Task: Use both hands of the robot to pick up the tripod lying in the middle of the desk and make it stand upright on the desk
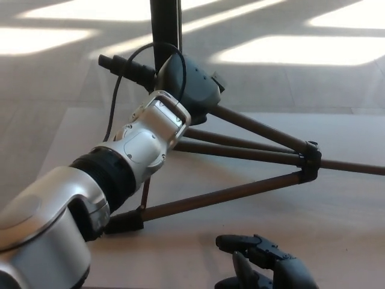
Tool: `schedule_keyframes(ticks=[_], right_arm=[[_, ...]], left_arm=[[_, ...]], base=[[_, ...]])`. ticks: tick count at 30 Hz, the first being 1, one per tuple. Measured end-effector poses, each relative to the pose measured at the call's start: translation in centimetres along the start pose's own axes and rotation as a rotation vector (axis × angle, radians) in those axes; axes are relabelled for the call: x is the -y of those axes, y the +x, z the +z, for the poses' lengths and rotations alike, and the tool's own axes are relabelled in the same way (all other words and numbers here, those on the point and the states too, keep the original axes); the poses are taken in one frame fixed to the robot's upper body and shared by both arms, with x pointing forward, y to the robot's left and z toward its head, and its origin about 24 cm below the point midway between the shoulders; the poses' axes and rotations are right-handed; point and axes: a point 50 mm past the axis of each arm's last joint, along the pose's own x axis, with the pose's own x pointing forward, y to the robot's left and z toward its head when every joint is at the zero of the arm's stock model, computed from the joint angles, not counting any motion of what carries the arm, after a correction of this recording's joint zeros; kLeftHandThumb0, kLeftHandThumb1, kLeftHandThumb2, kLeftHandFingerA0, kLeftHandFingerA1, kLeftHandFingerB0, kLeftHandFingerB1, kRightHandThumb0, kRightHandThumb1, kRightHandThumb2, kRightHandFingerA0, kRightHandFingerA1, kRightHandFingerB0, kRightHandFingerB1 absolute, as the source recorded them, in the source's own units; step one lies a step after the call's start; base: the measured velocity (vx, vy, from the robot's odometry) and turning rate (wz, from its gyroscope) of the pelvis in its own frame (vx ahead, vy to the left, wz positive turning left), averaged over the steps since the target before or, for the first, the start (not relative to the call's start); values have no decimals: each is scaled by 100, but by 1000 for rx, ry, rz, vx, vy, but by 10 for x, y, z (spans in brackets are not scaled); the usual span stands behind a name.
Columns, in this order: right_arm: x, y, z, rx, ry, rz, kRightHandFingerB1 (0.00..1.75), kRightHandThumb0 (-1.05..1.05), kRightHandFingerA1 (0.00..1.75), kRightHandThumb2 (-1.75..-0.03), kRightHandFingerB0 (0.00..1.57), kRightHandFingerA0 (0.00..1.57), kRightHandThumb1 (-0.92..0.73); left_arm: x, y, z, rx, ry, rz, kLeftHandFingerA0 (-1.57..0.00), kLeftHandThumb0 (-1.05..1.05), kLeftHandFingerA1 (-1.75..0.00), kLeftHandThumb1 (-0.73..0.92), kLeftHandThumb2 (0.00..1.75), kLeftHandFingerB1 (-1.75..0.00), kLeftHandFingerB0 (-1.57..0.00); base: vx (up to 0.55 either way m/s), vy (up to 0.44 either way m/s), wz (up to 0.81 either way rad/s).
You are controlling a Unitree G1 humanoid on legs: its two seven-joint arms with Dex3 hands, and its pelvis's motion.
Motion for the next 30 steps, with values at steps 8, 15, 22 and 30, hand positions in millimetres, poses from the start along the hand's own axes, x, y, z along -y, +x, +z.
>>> schedule_keyframes(ticks=[8, 15, 22, 30], right_arm=[[4, 3, 4, 6, -17, -33, 67, -69, 112, -66, 44, 49, -86], [12, 6, 9, 17, 40, -79, 64, -68, 106, -64, 46, 46, -81], [33, 10, 14, 28, 161, -205, 42, -66, 76, -62, 32, 30, -73], [65, 15, 16, 38, 280, -342, 49, -74, 57, -93, 23, 16, -59]], left_arm=[[-3, 1, 11, 30, -87, 47, -100, -42, -154, 57, 57, -78, -87], [0, 0, 10, 15, -41, 42, -91, -41, -145, 66, 64, -91, -78], [1, 0, -1, -6, -40, -11, -95, -41, -131, 72, 65, -114, -86], [2, -2, -9, -24, -49, -22, -95, -40, -138, 72, 68, -122, -85]], base=[[0, 0, 0], [0, 0, 0], [0, 0, 0], [0, 0, 0]])
